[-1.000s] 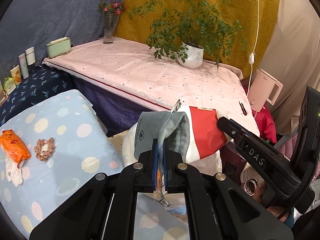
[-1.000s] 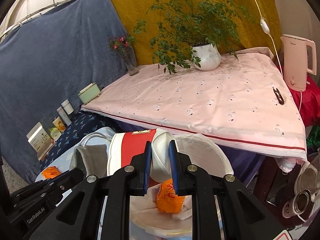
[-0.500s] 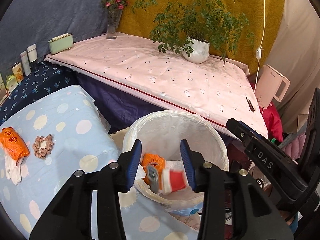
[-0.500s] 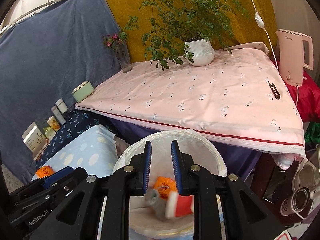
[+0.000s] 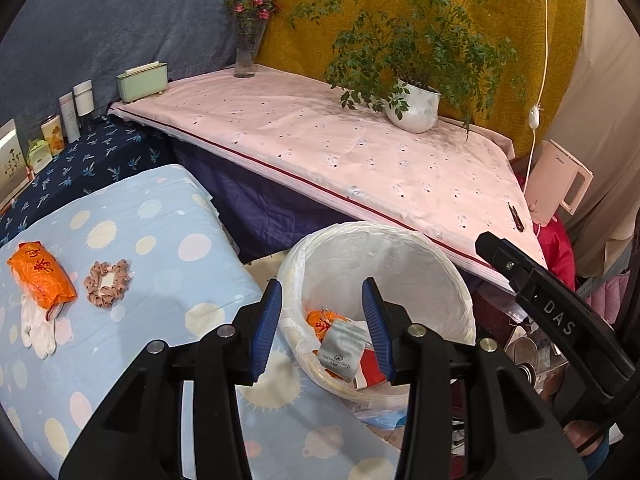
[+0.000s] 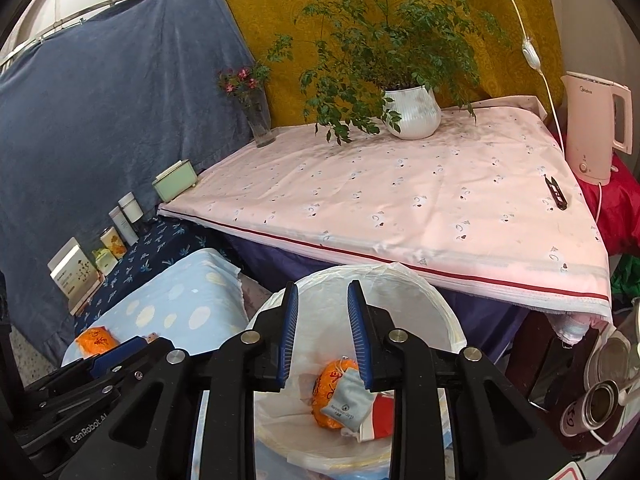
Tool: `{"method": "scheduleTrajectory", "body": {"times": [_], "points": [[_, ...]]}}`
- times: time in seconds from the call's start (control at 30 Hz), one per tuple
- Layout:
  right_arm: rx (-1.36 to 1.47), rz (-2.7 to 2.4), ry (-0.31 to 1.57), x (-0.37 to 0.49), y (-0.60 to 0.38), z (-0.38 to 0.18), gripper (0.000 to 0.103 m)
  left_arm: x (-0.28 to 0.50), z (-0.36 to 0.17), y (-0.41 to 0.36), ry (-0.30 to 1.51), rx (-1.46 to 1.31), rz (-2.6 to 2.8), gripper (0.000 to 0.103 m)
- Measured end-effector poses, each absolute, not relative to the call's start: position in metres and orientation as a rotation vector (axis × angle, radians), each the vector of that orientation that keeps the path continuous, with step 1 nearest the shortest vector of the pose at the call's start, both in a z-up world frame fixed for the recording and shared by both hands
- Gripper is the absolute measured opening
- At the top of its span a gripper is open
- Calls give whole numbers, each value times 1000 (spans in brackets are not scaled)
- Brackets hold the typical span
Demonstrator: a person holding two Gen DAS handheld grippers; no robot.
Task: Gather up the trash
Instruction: 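Move both tools back over the bed toward the scrunchie and white glove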
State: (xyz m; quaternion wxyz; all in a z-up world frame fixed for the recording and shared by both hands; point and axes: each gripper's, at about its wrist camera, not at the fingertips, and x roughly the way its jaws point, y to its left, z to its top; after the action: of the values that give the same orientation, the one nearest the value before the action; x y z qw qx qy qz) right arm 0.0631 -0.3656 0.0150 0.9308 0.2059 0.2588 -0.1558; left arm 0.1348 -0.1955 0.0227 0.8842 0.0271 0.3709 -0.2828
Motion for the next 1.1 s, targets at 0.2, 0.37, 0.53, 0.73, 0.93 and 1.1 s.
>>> {"method": "scheduleTrajectory", "body": {"times": [0.2, 0.37, 0.53, 0.73, 0.93, 1.1], "points": [[402, -303, 532, 65, -352, 21, 26, 137, 26, -181, 769, 35, -570, 40], [382, -281, 534, 69, -338, 26, 26, 140, 27, -164, 765, 14, -549, 40], [354, -249, 546, 78, -317, 30, 26, 145, 24, -140, 771, -12, -505, 43], [323, -207, 560, 91, -288, 31, 29, 156, 20, -101, 773, -44, -438, 43], [275, -150, 584, 111, -249, 31, 31, 168, 13, -55, 781, -81, -369, 43], [244, -109, 605, 128, -217, 28, 35, 178, 6, -19, 790, -114, -318, 44]]}}
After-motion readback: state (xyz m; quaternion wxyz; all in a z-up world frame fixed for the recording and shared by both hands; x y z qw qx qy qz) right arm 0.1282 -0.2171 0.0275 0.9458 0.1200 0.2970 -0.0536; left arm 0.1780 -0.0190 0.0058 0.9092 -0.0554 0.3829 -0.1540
